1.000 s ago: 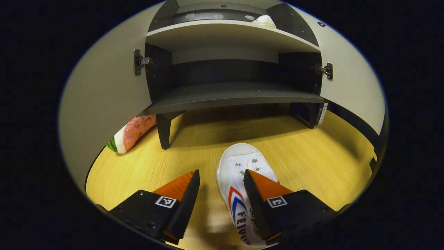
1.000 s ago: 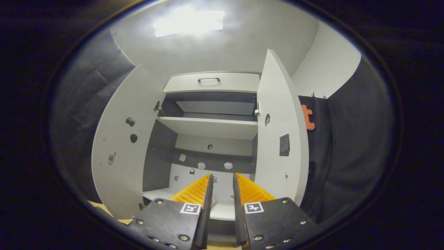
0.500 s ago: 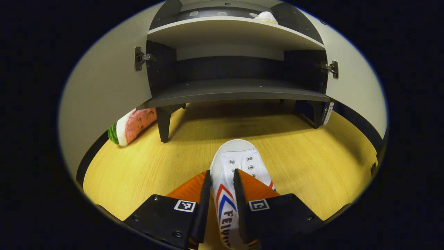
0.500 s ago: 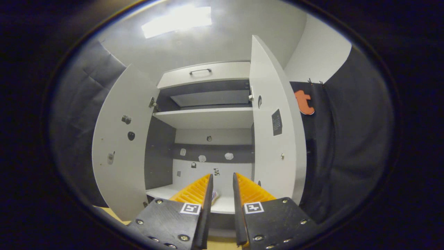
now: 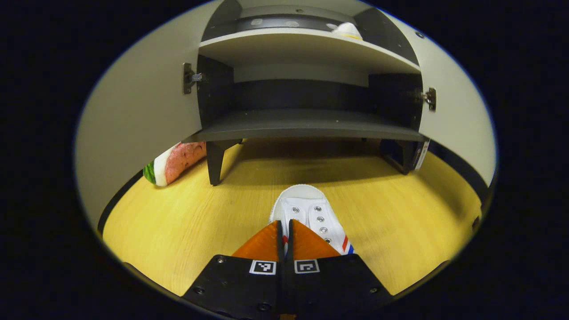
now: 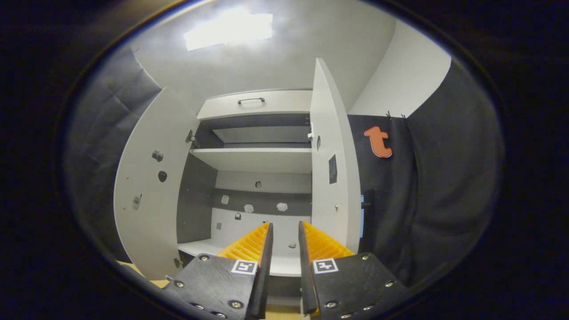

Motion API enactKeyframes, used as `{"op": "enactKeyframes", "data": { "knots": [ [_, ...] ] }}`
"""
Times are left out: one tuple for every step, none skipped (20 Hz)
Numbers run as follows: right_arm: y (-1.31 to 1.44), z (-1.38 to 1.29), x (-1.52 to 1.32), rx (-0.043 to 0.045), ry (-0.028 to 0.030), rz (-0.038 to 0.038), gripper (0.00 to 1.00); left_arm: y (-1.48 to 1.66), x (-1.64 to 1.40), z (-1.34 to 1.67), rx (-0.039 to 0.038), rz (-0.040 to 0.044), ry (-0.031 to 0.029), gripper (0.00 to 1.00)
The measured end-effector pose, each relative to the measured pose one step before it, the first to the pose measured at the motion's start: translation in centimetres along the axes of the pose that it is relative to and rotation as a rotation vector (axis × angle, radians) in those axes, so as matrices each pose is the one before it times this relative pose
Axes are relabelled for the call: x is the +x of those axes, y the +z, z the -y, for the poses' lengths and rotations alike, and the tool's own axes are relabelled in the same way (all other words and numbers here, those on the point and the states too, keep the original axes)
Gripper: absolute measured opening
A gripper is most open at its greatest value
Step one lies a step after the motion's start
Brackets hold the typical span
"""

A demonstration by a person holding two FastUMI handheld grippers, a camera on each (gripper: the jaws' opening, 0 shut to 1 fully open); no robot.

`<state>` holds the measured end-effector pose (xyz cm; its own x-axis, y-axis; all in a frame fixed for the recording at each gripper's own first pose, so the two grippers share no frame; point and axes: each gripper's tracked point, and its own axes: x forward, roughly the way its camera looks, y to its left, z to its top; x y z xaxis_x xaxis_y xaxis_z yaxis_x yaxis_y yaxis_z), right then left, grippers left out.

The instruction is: Grab one shoe with the right hand and put it into the shoe cabinet, grab the other shoe with the left hand and put it into the shoe cabinet; then close the right door with the right hand and the left door with the left hand.

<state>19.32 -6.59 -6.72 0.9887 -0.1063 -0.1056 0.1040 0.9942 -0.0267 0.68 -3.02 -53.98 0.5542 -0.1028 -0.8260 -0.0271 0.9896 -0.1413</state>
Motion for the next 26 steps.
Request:
{"op": "enactKeyframes", "data": {
  "knots": [
    [-0.202, 0.036, -0.095, 0.00562, 0.00142, -0.00539, 0.31, 0.345, -0.167, 0.103, -0.03530, -0.00373, -0.01745, 0.00],
    [-0.187, -0.061, 0.040, 0.01200, 0.00582, -0.00724, 0.31, -0.223, 0.015, -0.154, -0.02474, -0.01701, -0.00844, 0.01],
    [-0.274, -0.105, -0.052, 0.01339, 0.00715, -0.01140, 0.31, -0.300, 0.045, -0.110, 0.00451, -0.01401, -0.00088, 0.00],
    [-0.345, 0.070, 0.124, 0.01349, 0.00286, -0.01067, 0.31, -0.459, 0.217, -0.334, 0.01402, -0.01944, 0.01133, 0.01],
    [-0.276, 0.188, 0.166, 0.01010, -0.00052, -0.00836, 0.31, -0.463, -0.045, -0.203, -0.00004, -0.01929, 0.01225, 0.01],
    [-0.228, 0.255, 0.197, 0.00603, -0.00599, -0.00633, 0.31, 0.272, -0.057, -0.017, -0.00732, 0.01830, -0.00539, 0.01],
    [-0.235, 0.221, 0.108, 0.00337, -0.00708, -0.00469, 0.31, 0.223, 0.177, 0.039, -0.00447, 0.00455, -0.00410, 0.01],
    [-0.168, 0.201, 0.096, 0.00167, -0.00565, -0.00606, 0.31, -0.618, -0.202, -0.206, 0.00648, -0.02427, 0.00386, 0.01],
    [-0.163, 0.115, 0.028, 0.00193, -0.00226, -0.00428, 0.31, -0.047, -0.034, 0.080, 0.00961, 0.00161, -0.00200, 0.03],
    [-0.092, 0.104, 0.042, 0.00028, -0.00178, -0.00395, 0.31, 0.061, -0.095, 0.083, 0.00727, 0.00009, -0.00037, 0.12],
    [-0.044, 0.039, -0.040, -0.00176, -0.00122, -0.00067, 0.31, -0.064, -0.170, 0.068, 0.00104, -0.00442, 0.00153, 0.15],
    [0.027, 0.041, 0.037, -0.00344, -0.00331, 0.00205, 0.30, -0.456, -0.225, 0.124, -0.00305, -0.01321, -0.00396, 0.20],
    [0.083, 0.043, -0.162, -0.00428, -0.00358, 0.00539, 0.30, -0.171, -0.409, 0.257, -0.00496, -0.00144, -0.00846, 0.23],
    [0.284, -0.045, -0.076, -0.00422, -0.00295, 0.00677, 0.30, -0.231, -0.167, 0.034, -0.00385, -0.00703, -0.00099, 0.26],
    [0.082, -0.039, -0.075, -0.00410, -0.00168, 0.00708, 0.30, -0.164, -0.224, 0.302, -0.00249, 0.00332, -0.01486, 0.27],
    [0.160, -0.099, -0.056, -0.00304, -0.00009, 0.00656, 0.30, -0.799, -0.541, 0.337, -0.00139, -0.02987, -0.00458, 0.28],
    [0.120, -0.220, -0.051, -0.00301, 0.00119, 0.00547, 0.30, -0.400, -0.353, -0.010, 0.00635, -0.00934, -0.00005, 0.30],
    [0.099, -0.204, -0.016, -0.00265, 0.00313, 0.00497, 0.30, -0.351, 0.064, 0.057, 0.00840, 0.00012, 0.00256, 0.35],
    [-0.006, -0.155, -0.041, -0.00304, 0.00202, 0.00259, 0.30, -0.310, -0.076, 0.067, 0.00277, -0.00828, -0.00134, 0.36],
    [-0.109, -0.183, -0.052, -0.00216, 0.00327, 0.00019, 0.30, -0.090, -0.080, -0.060, -0.00188, 0.00777, 0.00018, 0.41],
    [-0.096, -0.256, -0.035, -0.00190, 0.00455, -0.00291, 0.31, 0.047, 0.051, -0.041, -0.00304, 0.00217, -0.00326, 0.37],
    [-0.152, -0.195, -0.030, -0.00147, 0.00434, -0.00509, 0.31, -0.035, -0.315, -0.082, -0.00652, 0.00147, -0.00011, 0.37],
    [-0.174, -0.076, -0.009, -0.00167, 0.00328, -0.00441, 0.31, 0.307, 0.214, -0.240, -0.01056, 0.01182, 0.00923, 0.36],
    [-0.122, -0.035, 0.068, -0.00221, 0.00102, -0.00320, 0.31, -0.044, 0.155, -0.336, -0.02130, 0.00611, 0.00894, 0.23],
    [-0.047, 0.015, -0.062, -0.00082, -0.00088, -0.00137, 0.31, 0.082, -0.270, -0.075, -0.01923, 0.00322, 0.00337, 0.16],
    [-0.035, 0.036, 0.010, 0.00012, -0.00067, -0.00132, 0.31, 0.136, 0.229, 0.080, -0.00993, 0.00991, -0.00530, 0.07]
  ]
}}
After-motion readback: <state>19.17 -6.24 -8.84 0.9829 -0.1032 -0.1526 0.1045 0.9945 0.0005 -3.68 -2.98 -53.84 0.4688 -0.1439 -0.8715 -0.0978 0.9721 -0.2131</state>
